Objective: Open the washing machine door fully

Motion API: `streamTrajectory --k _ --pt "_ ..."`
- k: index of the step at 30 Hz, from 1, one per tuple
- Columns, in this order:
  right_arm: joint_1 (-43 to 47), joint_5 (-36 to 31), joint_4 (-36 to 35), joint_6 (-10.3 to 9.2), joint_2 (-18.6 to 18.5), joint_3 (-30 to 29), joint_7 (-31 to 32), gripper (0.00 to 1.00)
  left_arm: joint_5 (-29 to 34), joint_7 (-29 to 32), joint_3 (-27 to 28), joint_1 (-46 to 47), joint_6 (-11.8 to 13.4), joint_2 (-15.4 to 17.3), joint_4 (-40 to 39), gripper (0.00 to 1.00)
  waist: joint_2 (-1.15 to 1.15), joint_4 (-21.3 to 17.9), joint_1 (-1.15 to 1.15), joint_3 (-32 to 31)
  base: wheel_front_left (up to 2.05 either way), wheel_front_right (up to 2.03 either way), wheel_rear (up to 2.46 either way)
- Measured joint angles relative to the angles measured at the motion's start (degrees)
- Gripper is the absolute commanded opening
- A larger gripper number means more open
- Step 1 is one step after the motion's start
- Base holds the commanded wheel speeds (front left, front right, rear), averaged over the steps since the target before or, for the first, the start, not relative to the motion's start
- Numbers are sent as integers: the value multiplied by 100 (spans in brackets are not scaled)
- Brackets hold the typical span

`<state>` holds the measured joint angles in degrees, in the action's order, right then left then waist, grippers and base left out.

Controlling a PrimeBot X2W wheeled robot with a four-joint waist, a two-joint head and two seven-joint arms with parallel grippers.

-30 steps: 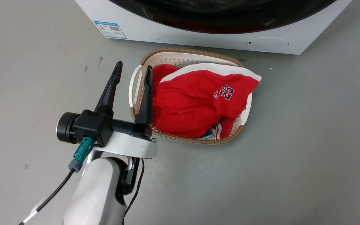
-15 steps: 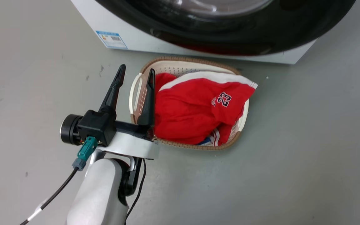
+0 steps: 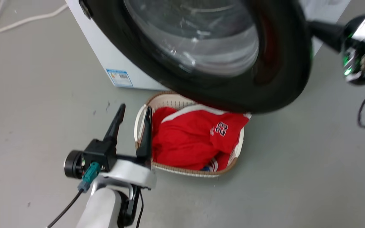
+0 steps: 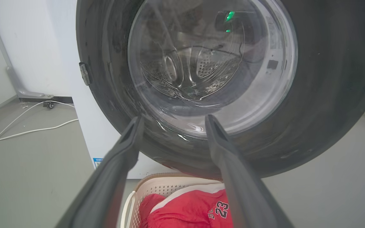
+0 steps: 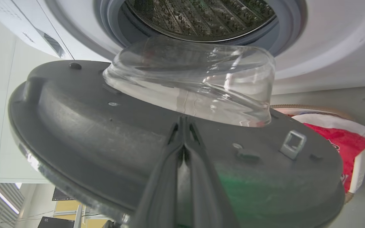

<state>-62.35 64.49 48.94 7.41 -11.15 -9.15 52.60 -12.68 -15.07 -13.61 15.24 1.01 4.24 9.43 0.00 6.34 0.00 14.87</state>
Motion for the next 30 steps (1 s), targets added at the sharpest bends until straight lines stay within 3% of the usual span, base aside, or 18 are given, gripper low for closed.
streamTrajectory --k 15,21,30 --pt "1709 -71 -1023 -1 670 0 613 0 -87 11 -29 -645 1 115 205 100 0 213 -1 -1014 0 0 0" --pt "2187 71 -1443 -1 773 157 747 0 -120 46 -52 -737 9 146 192 100 0 391 -1 -1155 0 0 0" --pt "2879 1070 -1816 0 812 1339 349 0 -170 82 -113 -861 35 176 209 100 0 541 -1 -1290 0 0 0"
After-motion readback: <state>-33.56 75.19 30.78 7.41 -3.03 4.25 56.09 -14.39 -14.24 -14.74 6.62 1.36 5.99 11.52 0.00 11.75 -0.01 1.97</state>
